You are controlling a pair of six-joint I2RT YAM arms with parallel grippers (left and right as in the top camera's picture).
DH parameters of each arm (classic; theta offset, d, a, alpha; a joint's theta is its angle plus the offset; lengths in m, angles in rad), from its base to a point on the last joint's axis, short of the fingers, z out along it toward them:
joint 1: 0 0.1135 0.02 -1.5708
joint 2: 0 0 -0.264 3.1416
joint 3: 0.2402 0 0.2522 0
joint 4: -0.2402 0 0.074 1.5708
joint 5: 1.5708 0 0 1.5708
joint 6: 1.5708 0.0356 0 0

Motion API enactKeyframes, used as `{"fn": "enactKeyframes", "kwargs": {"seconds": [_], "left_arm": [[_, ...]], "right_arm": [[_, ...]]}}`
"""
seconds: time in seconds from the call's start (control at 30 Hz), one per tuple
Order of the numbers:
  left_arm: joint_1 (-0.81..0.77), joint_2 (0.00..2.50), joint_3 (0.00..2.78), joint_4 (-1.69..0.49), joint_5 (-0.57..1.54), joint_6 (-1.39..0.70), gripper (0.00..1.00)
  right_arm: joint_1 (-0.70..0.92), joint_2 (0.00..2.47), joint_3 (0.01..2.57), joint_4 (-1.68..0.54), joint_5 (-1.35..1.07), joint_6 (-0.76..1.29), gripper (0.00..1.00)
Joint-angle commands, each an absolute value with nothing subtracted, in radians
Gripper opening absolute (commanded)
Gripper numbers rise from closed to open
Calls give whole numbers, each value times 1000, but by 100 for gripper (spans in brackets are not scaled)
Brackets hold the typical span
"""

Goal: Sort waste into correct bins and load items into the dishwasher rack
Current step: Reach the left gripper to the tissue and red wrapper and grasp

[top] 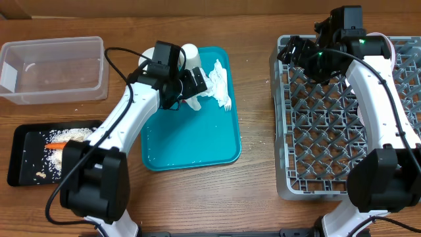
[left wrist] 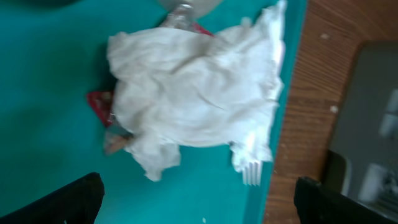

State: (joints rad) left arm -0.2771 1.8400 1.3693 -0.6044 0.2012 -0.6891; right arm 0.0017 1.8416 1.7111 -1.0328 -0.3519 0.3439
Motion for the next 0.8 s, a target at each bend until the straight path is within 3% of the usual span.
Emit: {"fn": "enactKeyframes", "kwargs": {"seconds": [0.0,0.33,0.57,0.77], "left_arm": [[-279,1880,1379,-593,90,-748,100],[-303,1897,1405,-504,-29,-587,100],[-335,1948,1405,-435,18,-396,100],[-356,2003,1405,-387,-21,-358,100]], "right_arm": [[-1,1827,1727,-1029,-357,349,100],[-1,1827,1727,-1029,-357,349,100],[-1,1827,1727,-1029,-357,348,100],[-1,1827,1727,-1029,-357,349,100]]}}
